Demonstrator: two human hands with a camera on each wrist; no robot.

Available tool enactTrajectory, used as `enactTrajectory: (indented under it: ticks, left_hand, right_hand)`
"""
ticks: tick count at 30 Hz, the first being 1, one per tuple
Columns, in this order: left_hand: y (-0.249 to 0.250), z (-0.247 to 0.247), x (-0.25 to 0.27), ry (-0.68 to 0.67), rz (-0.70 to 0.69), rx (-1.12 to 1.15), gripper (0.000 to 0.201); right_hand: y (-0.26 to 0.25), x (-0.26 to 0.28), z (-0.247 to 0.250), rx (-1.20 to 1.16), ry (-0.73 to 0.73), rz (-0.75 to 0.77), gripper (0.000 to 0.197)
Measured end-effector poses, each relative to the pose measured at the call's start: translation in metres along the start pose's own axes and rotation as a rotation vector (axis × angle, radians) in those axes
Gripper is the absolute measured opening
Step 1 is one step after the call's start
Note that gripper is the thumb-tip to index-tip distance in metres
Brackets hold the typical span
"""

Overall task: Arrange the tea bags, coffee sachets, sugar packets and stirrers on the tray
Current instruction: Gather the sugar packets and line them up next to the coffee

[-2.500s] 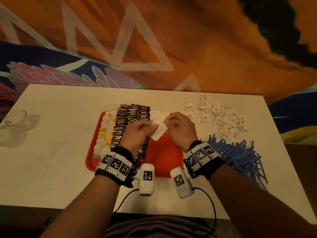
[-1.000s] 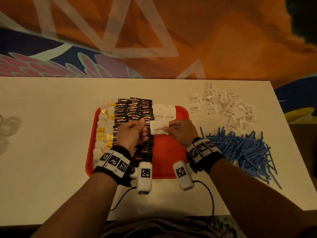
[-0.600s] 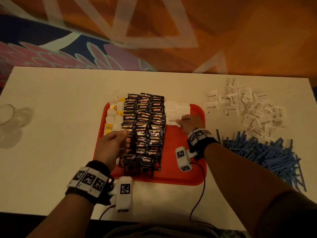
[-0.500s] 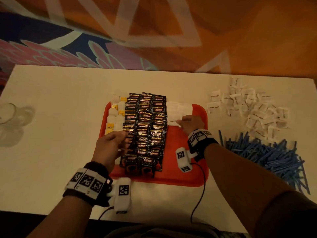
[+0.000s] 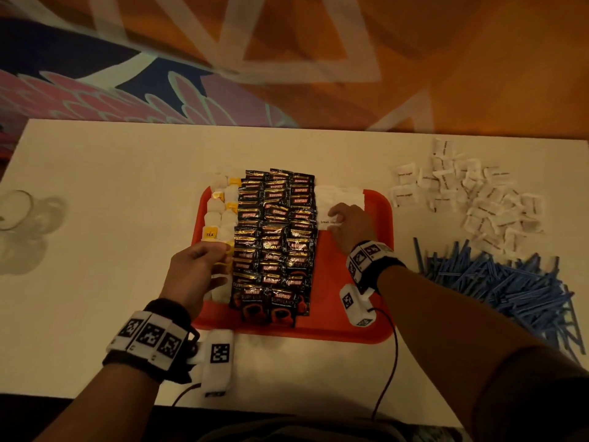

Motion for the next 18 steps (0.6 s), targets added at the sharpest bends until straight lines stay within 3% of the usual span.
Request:
enactTrajectory:
  ticks: [10, 14, 18]
  left_hand:
    - [0.0, -0.004, 0.004, -0.106, -0.06, -0.085, 0.012]
    - [0.01, -0.048, 0.011, -0.209, -0.134, -0.204, 0.012]
    - [0.022, -0.116, 0.031, -0.34, -0.359, -0.48, 0.009]
  right_hand:
    - [0.004, 0.052, 0.023, -0.129, 0.118, -0.095, 0.027]
    - [0.025, 0.097, 0.044, -0.199, 0.141, -0.155, 0.027]
    - [0.06, 0.136, 0.07, -0.294, 0.148, -0.214, 0.025]
Point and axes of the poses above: each hand's wrist, its own x-axis away from the middle knuckle, its own z-axis out of the back of the hand, y = z × x, the point moved 1 cm from there along -x, towards the middle knuckle, and after that the axes turned 1 degree about y, right-handed, at the moved point
